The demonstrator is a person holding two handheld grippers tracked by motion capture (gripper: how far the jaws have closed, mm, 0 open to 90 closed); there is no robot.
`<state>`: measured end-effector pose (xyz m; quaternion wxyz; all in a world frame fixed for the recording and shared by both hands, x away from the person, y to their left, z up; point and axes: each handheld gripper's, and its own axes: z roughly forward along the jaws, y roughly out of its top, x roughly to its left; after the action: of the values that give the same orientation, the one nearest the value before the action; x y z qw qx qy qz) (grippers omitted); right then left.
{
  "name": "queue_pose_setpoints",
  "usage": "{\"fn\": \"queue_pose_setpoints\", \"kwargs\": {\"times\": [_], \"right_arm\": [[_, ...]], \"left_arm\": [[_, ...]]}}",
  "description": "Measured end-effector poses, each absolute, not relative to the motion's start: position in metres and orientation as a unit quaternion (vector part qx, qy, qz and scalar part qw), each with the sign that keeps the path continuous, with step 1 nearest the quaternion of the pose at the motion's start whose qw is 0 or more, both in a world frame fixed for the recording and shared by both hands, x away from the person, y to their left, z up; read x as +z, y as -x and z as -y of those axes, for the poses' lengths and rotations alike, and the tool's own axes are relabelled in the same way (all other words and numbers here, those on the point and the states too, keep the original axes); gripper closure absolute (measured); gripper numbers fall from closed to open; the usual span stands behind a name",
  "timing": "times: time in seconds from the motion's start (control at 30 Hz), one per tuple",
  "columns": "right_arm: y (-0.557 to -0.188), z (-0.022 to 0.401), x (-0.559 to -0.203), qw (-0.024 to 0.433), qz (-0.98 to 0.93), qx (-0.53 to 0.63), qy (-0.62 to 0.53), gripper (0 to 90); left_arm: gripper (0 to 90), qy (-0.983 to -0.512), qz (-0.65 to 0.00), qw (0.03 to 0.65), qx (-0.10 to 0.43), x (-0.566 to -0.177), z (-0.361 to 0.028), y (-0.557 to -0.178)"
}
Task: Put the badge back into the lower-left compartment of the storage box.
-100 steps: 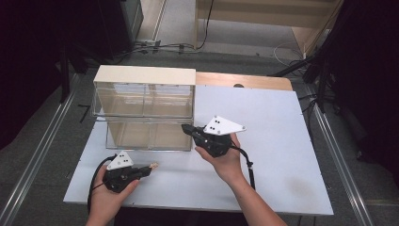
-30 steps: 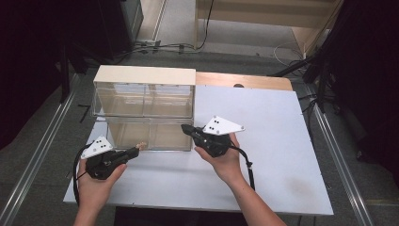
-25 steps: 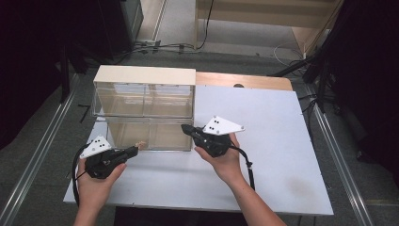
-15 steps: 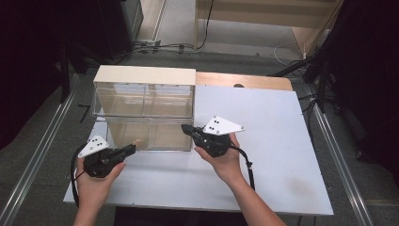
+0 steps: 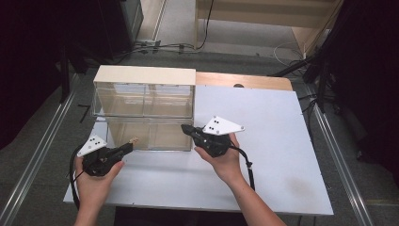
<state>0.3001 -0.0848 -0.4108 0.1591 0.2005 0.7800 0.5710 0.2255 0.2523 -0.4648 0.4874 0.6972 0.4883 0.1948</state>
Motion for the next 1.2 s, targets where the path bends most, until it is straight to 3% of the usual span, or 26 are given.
{"fn": "queue_pose_setpoints", "kwargs": {"times": [0.23, 0.33, 0.5, 0.6, 0.77, 1.2], "right_arm": [[-0.3, 0.085, -0.411, 0.159, -0.78, 0.571, -0.2, 88.1], [-0.301, 0.085, -0.411, 0.158, -0.78, 0.571, -0.201, 88.1], [-0.301, 0.085, -0.413, 0.159, -0.781, 0.57, -0.201, 88.0], [-0.301, 0.085, -0.413, 0.159, -0.781, 0.57, -0.201, 88.1], [-0.302, 0.085, -0.413, 0.158, -0.781, 0.57, -0.201, 88.1], [-0.302, 0.088, -0.411, 0.157, -0.781, 0.57, -0.203, 88.1]], "left_arm": [[88.4, -0.692, -0.491, 0.491, 0.195, -0.466, -0.252, -0.226], [81.2, -0.69, -0.493, 0.49, 0.202, -0.467, -0.251, -0.225], [79.9, -0.691, -0.491, 0.49, 0.205, -0.466, -0.251, -0.225], [80.7, -0.688, -0.489, 0.496, 0.205, -0.464, -0.252, -0.223], [90.0, -0.685, -0.48, 0.508, 0.205, -0.458, -0.257, -0.222], [90.0, -0.664, -0.471, 0.524, 0.248, -0.421, -0.269, -0.226]]}}
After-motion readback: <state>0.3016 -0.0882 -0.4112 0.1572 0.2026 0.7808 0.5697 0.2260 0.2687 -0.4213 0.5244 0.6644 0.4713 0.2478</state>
